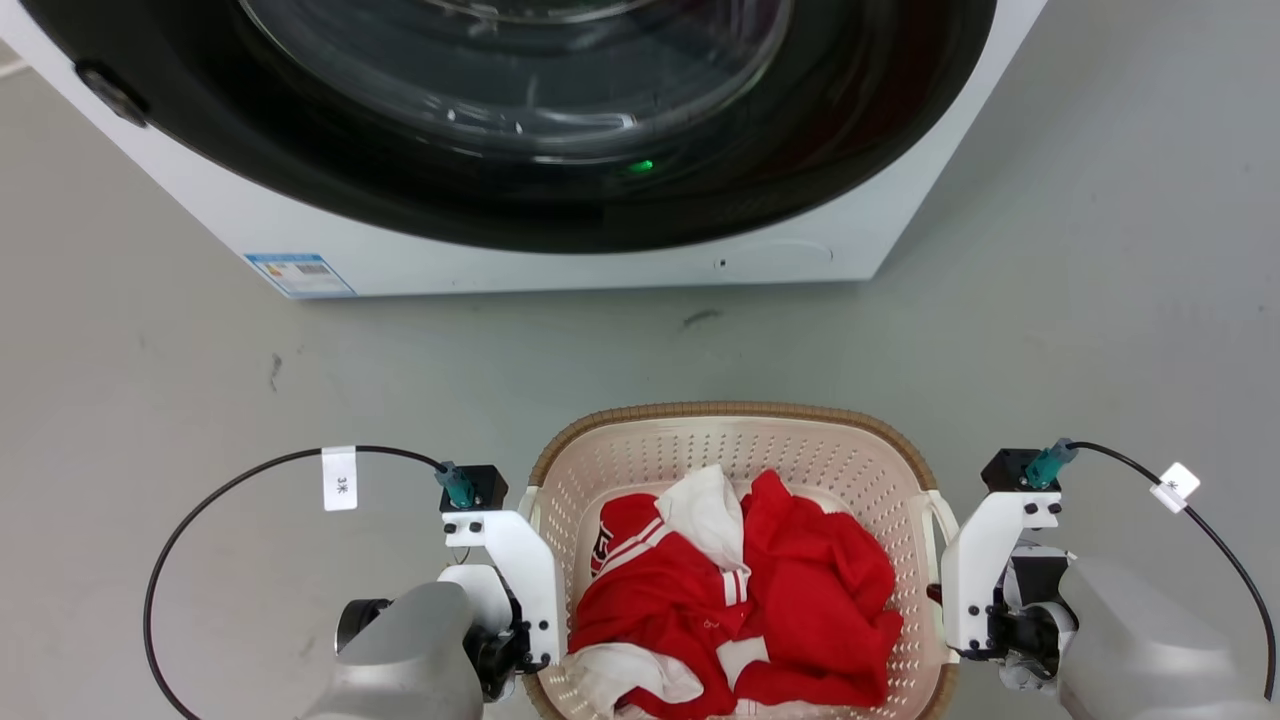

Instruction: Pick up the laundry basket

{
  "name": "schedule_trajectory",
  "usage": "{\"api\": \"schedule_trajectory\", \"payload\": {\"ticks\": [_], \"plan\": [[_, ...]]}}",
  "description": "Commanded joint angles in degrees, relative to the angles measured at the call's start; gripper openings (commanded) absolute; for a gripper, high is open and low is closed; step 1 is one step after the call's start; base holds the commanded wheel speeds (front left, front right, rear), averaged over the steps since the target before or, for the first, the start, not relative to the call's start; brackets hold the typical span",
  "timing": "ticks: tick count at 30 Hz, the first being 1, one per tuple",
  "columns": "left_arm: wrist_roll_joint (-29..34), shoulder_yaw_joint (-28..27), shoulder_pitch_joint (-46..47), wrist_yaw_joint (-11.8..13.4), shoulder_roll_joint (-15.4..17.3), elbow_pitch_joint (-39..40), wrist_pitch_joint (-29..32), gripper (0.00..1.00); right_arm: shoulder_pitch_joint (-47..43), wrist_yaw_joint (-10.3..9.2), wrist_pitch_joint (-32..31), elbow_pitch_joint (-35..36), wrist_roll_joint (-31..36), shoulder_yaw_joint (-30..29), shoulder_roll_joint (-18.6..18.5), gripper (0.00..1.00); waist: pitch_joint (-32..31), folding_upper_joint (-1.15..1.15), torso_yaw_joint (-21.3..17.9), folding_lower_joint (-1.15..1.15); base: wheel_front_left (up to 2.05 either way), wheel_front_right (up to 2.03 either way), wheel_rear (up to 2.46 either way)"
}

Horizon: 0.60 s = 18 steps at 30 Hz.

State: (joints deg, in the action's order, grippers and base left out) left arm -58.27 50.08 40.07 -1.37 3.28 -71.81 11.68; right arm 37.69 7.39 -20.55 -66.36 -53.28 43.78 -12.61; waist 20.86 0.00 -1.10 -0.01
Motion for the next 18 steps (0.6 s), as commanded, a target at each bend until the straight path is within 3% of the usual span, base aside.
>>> {"api": "schedule_trajectory", "payload": {"ticks": [1,18], "plan": [[-0.4,0.1,1.4,-0.7,-0.2,0.0,1.1,0.0,0.5,0.18,-1.3,0.8,-0.8,0.5,0.1,0.0,-2.7,0.0,0.7,0.01,0.0,0.0,0.0],[-2.0,0.4,6.7,-2.5,3.6,-1.6,16.8,0.0,4.1,0.2,-17.2,0.4,-8.0,2.5,1.7,0.0,-12.3,0.0,0.7,0.01,0.0,0.0,0.0]]}}
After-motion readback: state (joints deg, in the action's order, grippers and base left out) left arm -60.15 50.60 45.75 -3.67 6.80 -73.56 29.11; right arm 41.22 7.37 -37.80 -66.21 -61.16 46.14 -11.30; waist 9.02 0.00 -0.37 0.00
